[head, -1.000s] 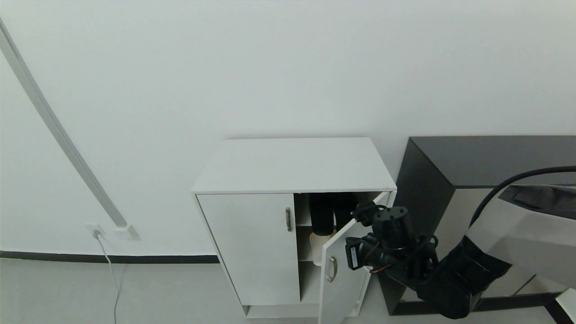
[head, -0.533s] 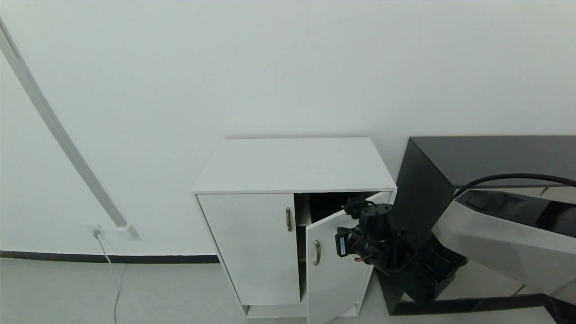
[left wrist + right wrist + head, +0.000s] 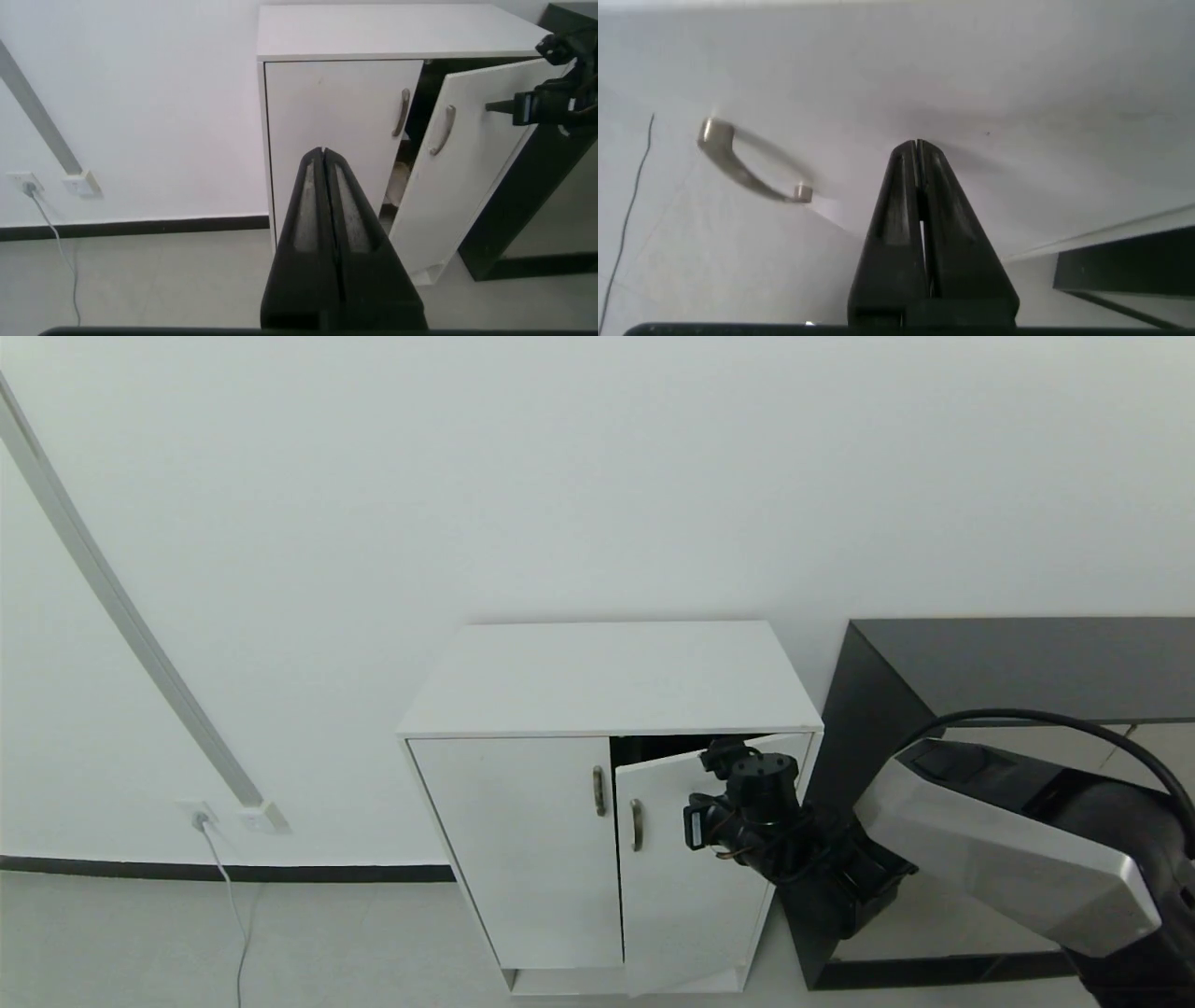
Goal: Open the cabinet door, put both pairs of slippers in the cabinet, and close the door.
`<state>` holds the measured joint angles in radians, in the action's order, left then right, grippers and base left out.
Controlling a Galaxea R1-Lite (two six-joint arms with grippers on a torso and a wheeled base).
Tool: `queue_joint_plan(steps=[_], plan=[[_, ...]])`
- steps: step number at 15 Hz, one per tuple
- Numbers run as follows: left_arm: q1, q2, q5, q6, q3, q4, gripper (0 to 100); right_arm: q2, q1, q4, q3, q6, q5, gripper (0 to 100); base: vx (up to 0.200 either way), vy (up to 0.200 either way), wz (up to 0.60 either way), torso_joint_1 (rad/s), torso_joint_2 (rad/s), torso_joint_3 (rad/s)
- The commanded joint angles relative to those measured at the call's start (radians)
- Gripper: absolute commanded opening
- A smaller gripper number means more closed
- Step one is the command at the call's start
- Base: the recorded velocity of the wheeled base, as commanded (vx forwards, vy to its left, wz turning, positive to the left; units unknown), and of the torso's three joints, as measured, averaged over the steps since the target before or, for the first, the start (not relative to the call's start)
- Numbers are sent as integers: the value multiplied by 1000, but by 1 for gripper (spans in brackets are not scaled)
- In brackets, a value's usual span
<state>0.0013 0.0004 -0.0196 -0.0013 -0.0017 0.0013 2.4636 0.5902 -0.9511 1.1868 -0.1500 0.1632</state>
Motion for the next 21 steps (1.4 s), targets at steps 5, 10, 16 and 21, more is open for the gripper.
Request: queue_joint_plan(steps=[5, 10, 16, 21], plan=[[0, 0, 0, 0, 0, 0, 0, 72, -20, 2, 117, 3, 1, 0, 0, 0, 0, 0, 0, 0], [0, 0, 0, 0, 0, 0, 0, 94, -36, 5, 177, 6, 1, 0, 0, 0, 0, 0, 0, 0], [0, 0, 0, 0, 0, 0, 0, 107, -50, 3, 197, 6, 1, 0, 0, 0, 0, 0, 0, 0], [0, 1, 0, 0, 0, 0, 0, 117, -52, 0, 209, 4, 1, 0, 0, 0, 0, 0, 0, 0]])
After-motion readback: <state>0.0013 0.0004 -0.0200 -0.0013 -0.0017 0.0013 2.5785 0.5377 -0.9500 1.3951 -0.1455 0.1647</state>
